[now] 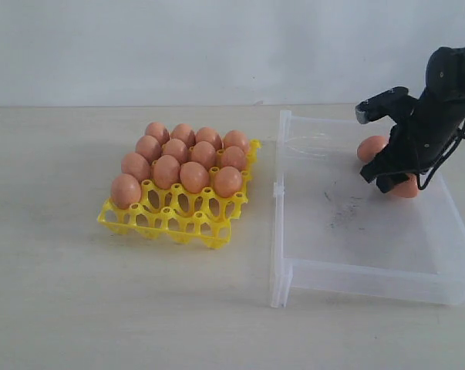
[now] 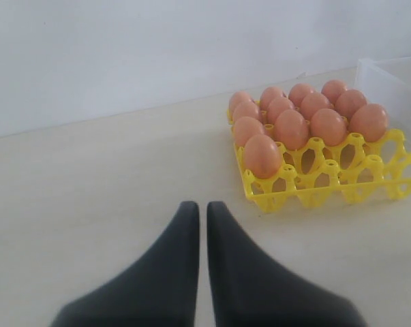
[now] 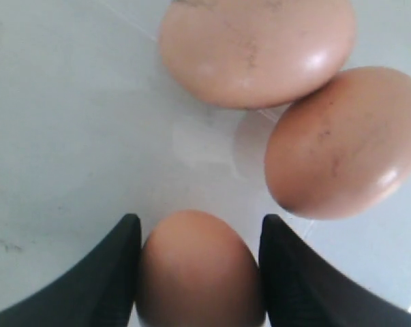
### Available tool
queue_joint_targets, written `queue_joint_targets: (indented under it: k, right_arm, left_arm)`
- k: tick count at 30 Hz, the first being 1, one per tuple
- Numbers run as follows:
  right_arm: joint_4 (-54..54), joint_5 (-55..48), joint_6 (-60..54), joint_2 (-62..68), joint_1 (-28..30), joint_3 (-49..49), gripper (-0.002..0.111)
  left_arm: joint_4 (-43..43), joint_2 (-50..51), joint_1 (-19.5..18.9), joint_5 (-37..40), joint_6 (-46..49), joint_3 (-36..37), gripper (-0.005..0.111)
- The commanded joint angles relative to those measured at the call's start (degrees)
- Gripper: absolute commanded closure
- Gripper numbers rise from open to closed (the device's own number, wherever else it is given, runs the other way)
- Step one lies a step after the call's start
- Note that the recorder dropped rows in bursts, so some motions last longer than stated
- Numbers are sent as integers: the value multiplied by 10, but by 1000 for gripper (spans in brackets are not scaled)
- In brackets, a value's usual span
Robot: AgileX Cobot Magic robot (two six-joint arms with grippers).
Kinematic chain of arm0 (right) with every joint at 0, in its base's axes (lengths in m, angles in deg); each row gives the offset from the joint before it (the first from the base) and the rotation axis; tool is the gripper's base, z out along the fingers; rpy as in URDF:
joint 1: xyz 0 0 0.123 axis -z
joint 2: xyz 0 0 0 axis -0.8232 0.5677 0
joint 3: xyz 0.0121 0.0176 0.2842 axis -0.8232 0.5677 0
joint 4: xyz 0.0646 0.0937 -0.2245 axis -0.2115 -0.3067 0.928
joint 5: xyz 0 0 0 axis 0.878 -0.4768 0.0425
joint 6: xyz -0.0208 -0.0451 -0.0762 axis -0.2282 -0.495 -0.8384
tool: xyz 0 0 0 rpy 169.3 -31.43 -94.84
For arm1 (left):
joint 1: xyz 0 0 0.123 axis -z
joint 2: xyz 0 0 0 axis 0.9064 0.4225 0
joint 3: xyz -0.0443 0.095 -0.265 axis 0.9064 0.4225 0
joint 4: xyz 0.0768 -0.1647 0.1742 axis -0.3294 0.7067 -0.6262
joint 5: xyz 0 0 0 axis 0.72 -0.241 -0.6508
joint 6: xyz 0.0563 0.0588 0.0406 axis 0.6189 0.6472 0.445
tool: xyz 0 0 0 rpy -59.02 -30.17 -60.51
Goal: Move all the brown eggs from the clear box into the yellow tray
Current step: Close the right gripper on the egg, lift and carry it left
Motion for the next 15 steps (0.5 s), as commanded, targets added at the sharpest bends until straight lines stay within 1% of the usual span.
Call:
queue_joint_targets:
  k: [1,4,7,9,12,15]
  right_arm:
    - [-37,28,33,-27,0,-1,109]
    - [-124,80,-18,-61,0,26,109]
    - [-234,132,-105,-91,0,63,109]
    - [-322,170,-184,-114,0,92,109]
    - [-486,219,-322,-144,0,139,109]
    - [-646,217,-472,-161,0,168,109]
  left_arm:
    - [-1,-2,3,-1,0,2,103]
    - [-1,-2,3,-1,0,2,103]
    - [-1,-2,3,-1,0,2,103]
    - [-1,-2,3,-1,0,2,103]
    - [-1,-2,3,-1,0,2,103]
    - [-1,-2,3,-1,0,2,103]
